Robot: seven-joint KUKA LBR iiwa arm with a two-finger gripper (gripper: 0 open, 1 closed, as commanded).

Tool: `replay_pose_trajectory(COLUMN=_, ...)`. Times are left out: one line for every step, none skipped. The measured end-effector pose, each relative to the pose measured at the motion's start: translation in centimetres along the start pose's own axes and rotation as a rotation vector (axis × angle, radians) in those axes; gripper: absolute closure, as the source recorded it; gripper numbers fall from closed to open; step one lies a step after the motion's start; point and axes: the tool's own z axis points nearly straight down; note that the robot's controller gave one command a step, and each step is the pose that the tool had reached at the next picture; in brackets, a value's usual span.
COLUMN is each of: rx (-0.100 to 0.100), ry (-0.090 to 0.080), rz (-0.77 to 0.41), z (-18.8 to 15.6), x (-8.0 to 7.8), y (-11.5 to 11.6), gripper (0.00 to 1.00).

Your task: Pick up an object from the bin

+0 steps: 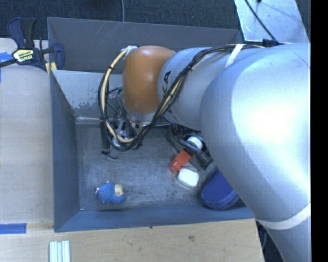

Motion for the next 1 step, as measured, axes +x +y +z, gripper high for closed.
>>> replay_pose_trajectory(rx=0.0, ry=-0.001, rz=0.001, z=-0.28, x=0.02, y=-0.13, gripper=1.0)
